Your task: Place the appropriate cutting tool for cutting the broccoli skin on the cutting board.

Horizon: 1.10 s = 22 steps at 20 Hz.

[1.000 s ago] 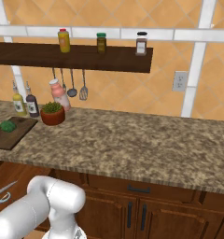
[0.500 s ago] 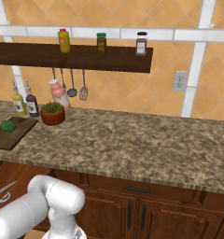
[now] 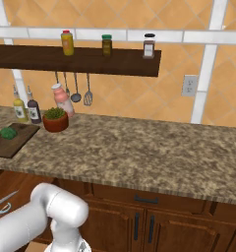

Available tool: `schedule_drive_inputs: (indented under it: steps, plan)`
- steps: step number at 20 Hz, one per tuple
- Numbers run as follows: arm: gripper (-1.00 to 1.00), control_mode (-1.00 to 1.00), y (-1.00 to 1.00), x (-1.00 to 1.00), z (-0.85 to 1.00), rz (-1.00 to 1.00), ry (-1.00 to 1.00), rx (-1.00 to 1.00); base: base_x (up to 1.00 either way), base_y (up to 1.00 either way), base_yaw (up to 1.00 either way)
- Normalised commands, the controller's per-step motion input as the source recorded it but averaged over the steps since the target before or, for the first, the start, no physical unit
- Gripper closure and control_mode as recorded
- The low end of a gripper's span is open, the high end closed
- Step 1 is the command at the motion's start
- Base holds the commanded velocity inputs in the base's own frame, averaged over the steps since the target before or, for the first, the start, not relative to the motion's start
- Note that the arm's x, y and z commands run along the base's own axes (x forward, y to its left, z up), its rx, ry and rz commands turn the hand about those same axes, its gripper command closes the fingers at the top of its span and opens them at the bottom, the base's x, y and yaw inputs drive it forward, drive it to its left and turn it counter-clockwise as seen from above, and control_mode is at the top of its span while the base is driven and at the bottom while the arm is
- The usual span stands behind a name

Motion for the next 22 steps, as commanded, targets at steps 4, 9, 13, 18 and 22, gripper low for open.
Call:
schedule_drive_inputs:
  steps: [4,9,13,18,22]
  plan:
    - [-1.0,-1.0,0.0,0.23,-0.26,0.0,0.04,-0.03,0.0,0.0,0.0]
    - [-1.0,-1.0,0.0,0.19,-0.36,0.0,0.08,-0.01,0.0,0.0,0.0]
    - [-1.0,-1.0,0.0,0.1,-0.49,0.0,0.05,0.0,0.0,0.0,0.0]
    - [-1.0,-1.0,0.03,0.05,-0.49,0.0,0.0,0.0,0.0,0.0,0.0]
    - [1.0,-1.0,0.21,-0.07,-0.63,0.0,0.0,-0.01,0.0,0.0,0.0]
